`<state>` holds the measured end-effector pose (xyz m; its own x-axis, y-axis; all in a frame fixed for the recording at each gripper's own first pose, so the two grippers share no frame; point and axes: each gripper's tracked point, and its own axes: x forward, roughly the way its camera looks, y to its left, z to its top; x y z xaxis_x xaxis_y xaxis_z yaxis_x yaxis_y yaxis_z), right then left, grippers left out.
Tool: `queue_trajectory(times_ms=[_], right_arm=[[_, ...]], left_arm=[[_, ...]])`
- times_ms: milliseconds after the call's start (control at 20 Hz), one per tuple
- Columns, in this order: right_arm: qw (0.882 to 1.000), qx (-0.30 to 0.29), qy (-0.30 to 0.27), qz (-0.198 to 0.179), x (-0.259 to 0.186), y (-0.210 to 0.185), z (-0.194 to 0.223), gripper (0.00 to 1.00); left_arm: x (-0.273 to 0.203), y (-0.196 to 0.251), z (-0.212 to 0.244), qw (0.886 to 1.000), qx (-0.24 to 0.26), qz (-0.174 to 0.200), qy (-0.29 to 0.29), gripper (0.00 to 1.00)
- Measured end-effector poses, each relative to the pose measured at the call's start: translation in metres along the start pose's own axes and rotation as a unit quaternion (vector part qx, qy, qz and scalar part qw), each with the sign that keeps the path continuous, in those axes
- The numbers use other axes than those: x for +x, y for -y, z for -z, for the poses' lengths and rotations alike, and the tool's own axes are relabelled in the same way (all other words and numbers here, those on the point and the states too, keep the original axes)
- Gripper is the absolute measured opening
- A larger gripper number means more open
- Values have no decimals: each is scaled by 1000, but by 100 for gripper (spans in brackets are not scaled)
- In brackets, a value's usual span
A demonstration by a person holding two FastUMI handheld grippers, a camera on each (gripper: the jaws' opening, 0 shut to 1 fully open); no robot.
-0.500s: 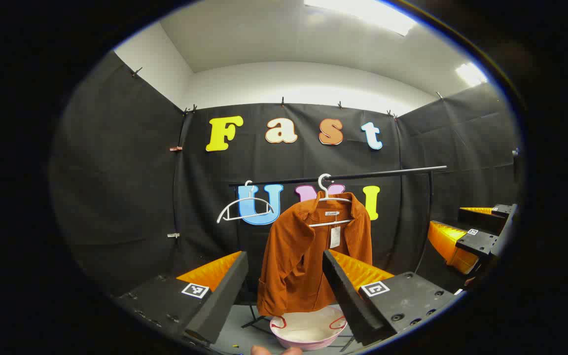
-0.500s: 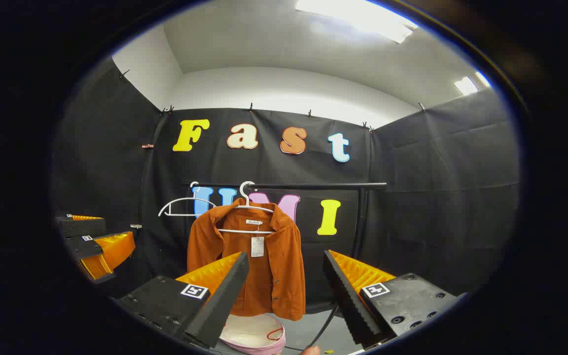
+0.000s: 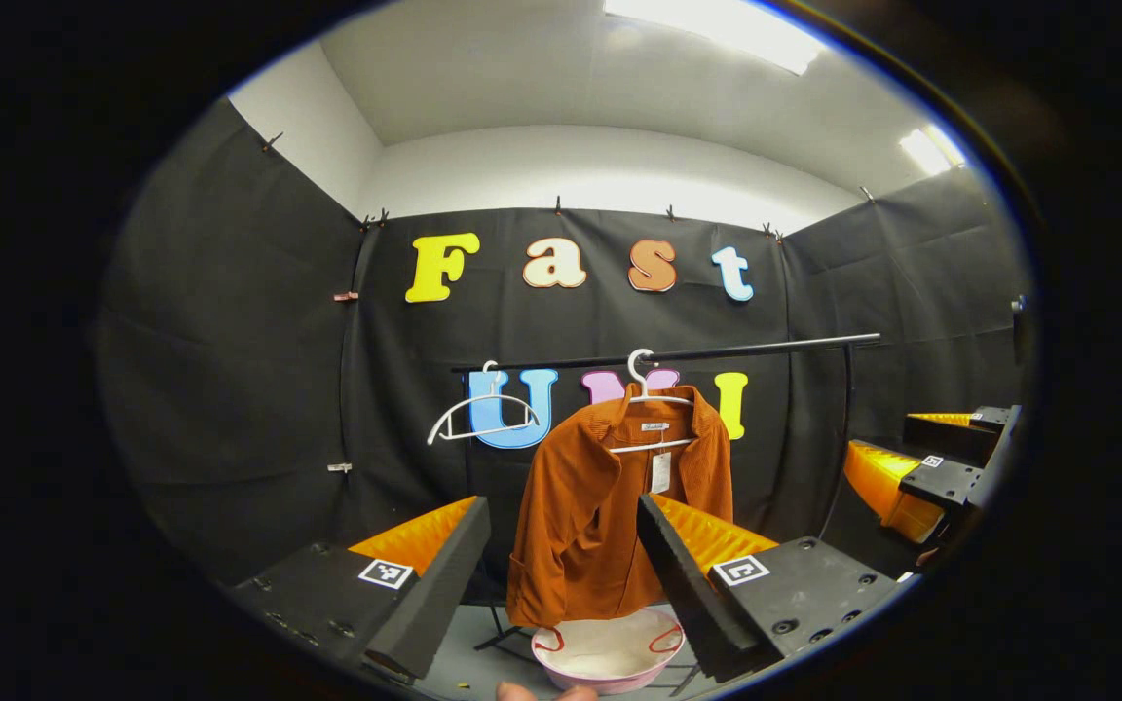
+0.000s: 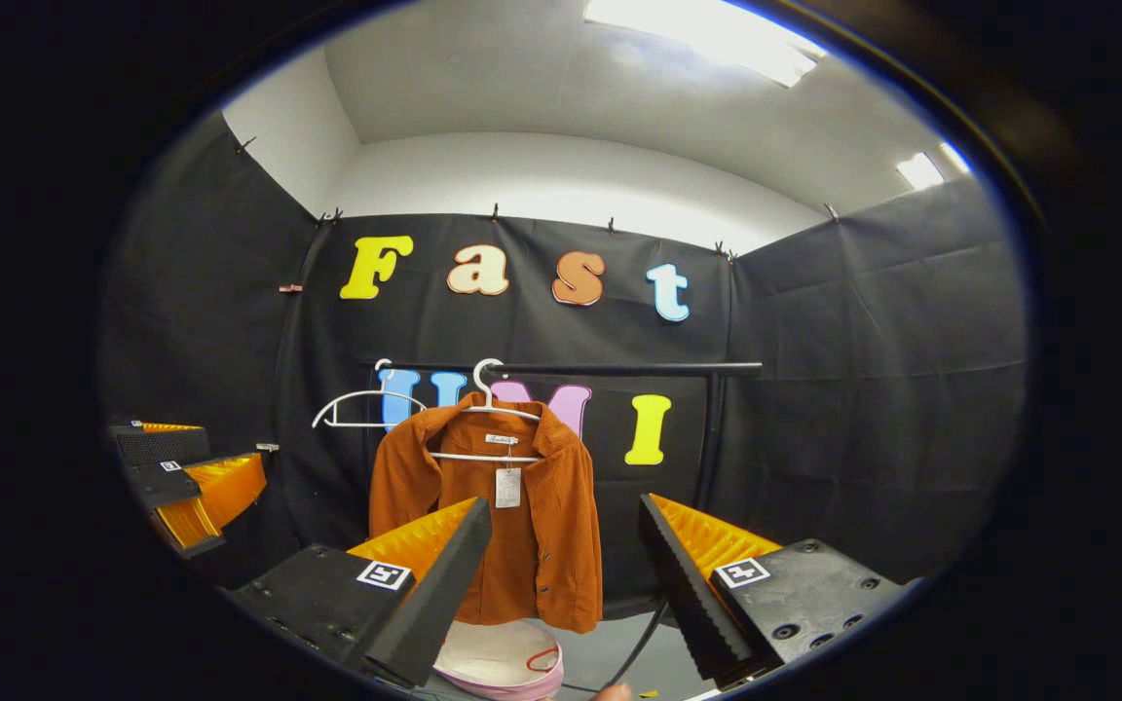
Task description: Grasp the clothes on the hanger with both hands and then place them into the laundry hamper below.
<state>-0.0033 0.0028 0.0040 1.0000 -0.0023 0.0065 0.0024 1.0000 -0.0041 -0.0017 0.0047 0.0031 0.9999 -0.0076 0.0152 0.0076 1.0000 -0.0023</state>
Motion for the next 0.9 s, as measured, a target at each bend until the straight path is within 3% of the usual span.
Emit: queue_trajectory(times_ms=[500, 900], right_arm=[[1000, -2, -5, -1, 5, -1, 4, 97], [1000, -9, -3, -4, 54, 8, 11, 97]], left_arm=[[9, 2, -3, 1000, -5, 7, 2, 96], [76, 37, 0, 999, 5, 33, 10, 96]])
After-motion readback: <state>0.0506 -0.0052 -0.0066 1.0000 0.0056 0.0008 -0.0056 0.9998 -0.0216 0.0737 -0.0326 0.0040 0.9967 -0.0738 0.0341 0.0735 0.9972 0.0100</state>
